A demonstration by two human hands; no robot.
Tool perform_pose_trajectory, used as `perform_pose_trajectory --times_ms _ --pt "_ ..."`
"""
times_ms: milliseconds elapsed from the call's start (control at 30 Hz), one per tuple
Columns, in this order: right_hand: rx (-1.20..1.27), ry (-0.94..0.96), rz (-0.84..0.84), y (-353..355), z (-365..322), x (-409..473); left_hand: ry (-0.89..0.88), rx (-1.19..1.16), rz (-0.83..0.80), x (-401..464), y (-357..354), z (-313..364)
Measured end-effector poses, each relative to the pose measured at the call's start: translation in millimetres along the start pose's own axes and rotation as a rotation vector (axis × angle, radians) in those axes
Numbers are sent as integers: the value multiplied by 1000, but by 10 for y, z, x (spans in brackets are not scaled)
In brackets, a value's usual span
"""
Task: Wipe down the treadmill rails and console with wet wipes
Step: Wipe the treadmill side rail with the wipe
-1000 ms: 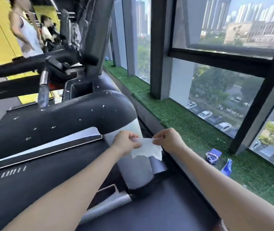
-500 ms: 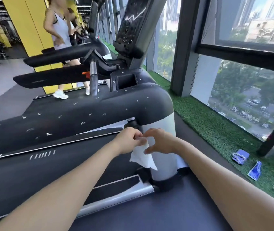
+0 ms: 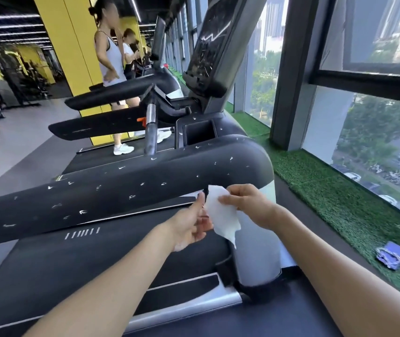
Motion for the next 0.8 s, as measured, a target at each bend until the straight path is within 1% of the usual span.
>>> perform_pose_trajectory --times_ms 67,100,167,333,433,500,567,667,700,733,800 --pt "56 -25 52 137 76 2 68 -150 -120 97 -246 -137" --pt "69 -39 82 218 120 -4 64 -234 -160 124 -380 -145" --pt "82 -90 138 384 266 -17 4 -346 -173 188 -567 -104" --pt "81 -172 300 714 469 -147 -77 -371 -136 418 -756 65" --pt "46 -204 404 790 482 -220 -10 -463 -191 542 -860 73" --pt "49 -228 455 779 520 -243 64 -436 -288 548 -992 -1" --pt "69 -246 492 752 550 -269 78 -364 -291 561 -983 -61" --pt "81 -273 614 736 602 -293 -25 -262 -194 620 -721 -8" --pt "93 -277 650 699 615 -286 -56 -255 -183 615 -621 48" --pt "102 -282 669 631 591 -266 -77 -258 -199 613 -541 105" --pt "85 -274 662 442 500 -181 -49 -312 -286 580 -430 195"
Point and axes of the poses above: each hand's wrist, its own x-axis towards the middle knuckle, its own y-axis out of the back of the hand, z = x × y, the point moved 9 cm from there along x, towards the middle knuckle, and after that the axes turned 13 degrees about -x, right-handed, at the moved point
